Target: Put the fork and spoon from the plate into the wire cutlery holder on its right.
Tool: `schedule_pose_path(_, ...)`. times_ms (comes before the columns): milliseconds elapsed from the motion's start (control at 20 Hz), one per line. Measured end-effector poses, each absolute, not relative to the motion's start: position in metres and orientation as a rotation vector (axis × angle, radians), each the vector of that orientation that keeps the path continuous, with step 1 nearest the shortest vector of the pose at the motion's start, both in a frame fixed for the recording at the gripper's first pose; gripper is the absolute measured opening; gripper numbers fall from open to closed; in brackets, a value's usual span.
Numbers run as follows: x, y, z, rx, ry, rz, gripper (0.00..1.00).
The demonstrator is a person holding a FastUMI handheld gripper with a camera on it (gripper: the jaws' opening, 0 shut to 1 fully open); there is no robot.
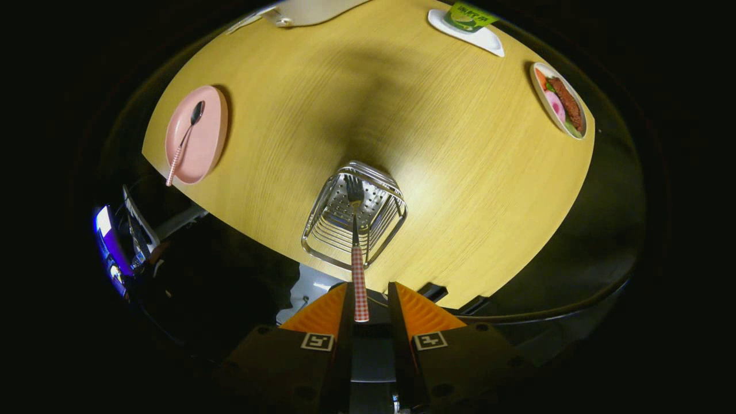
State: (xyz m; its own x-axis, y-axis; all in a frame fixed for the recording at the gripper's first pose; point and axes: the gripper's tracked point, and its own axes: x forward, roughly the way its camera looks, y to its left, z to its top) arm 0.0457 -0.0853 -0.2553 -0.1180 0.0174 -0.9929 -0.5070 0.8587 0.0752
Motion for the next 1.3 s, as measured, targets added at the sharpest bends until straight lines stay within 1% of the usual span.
schedule_pose_path(200,0.041,-0.058,-0.212,-0.274,1.479,0.501,0.38)
schedule_pose_path(400,0.018,0.025,-0.178,-0.075,1.332,0.579,0.38)
schedule_pose_path(650,-0.012,0.149,-0.172,0.144,1.25,0.661,0.38)
schedule_pose_path(900,-0.025,0.247,-0.204,0.306,1.284,0.666,0.42)
schedule_pose_path(1100,-0.022,0.29,-0.248,0.377,1.359,0.59,0.42)
schedule_pose_path(1300,-0.012,0.311,-0.284,0.416,1.393,0.502,0.42)
